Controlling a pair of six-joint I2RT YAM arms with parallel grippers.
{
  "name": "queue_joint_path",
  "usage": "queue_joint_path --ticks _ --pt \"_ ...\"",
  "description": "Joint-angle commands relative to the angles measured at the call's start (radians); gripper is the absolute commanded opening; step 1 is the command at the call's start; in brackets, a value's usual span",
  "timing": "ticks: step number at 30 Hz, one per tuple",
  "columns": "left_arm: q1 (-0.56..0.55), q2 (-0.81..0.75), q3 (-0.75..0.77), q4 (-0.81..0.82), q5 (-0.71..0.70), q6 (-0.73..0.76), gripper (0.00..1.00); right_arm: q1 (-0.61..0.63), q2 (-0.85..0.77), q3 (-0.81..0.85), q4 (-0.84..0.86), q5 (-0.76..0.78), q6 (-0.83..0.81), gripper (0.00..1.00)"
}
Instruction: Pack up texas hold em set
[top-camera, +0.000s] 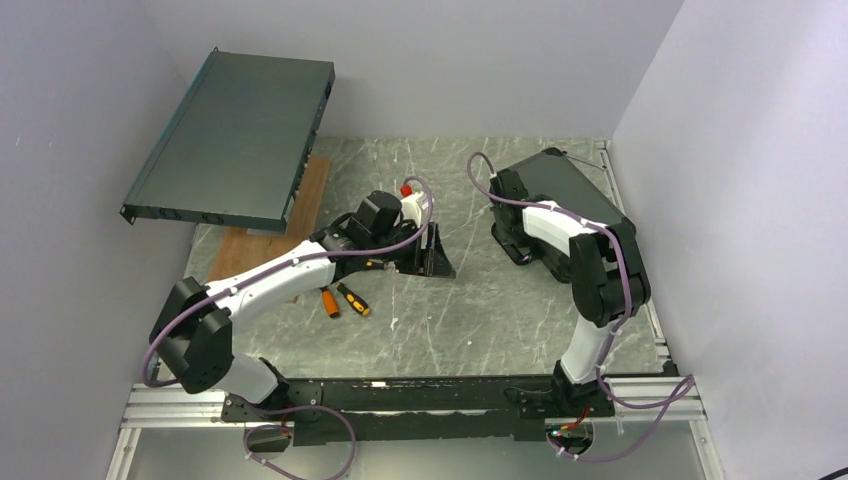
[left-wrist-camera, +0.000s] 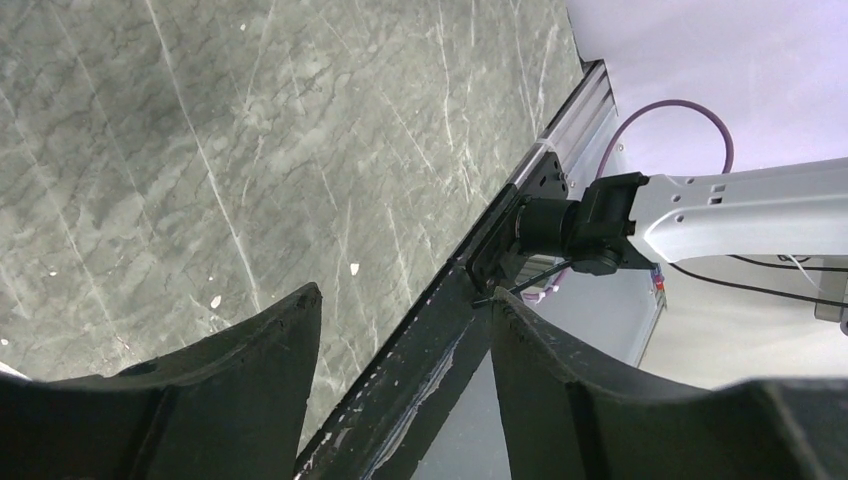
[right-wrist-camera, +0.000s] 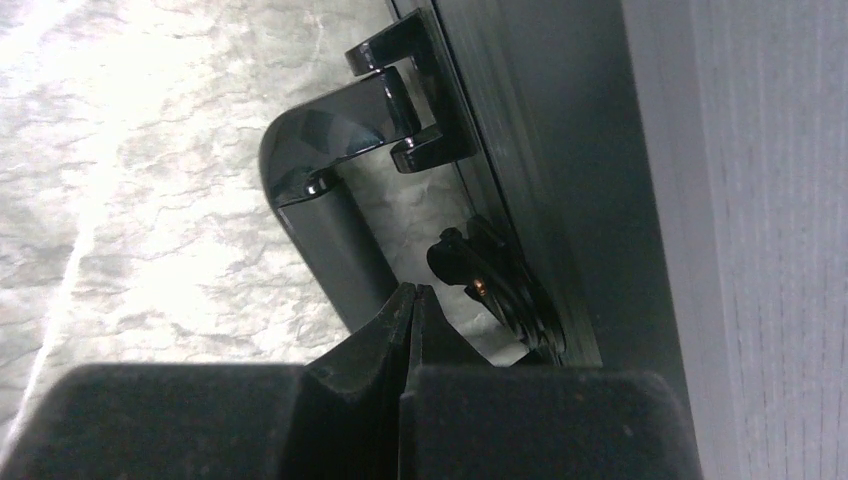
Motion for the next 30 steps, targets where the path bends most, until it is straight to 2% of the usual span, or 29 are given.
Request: queue_joint_path --ticks 1,11,14,24,30 --pt "-0.001 -0.027 0.002 0.035 0.028 0.011 0.66 -0.004 0.035 0.028 0.031 0.053 -0.017 0.00" --pt "0.000 -0.055 -0.002 0.018 0.025 0.018 0.67 -0.003 0.142 0.039 0.044 0.107 -0.026 0.00" --pt "0.000 -0.064 0.005 0.000 0.021 0.026 0.67 0.000 0.207 0.063 0.000 0.165 -0.006 0.00" --pt "0.002 -0.096 -0.012 0.006 0.026 0.021 0.69 0.053 0.175 0.013 -0.060 0.264 -0.007 0.00" --pt "0.002 -0.109 -0.021 0.003 0.024 0.026 0.72 0.098 0.137 0.024 -0.024 0.285 -0.070 0.00"
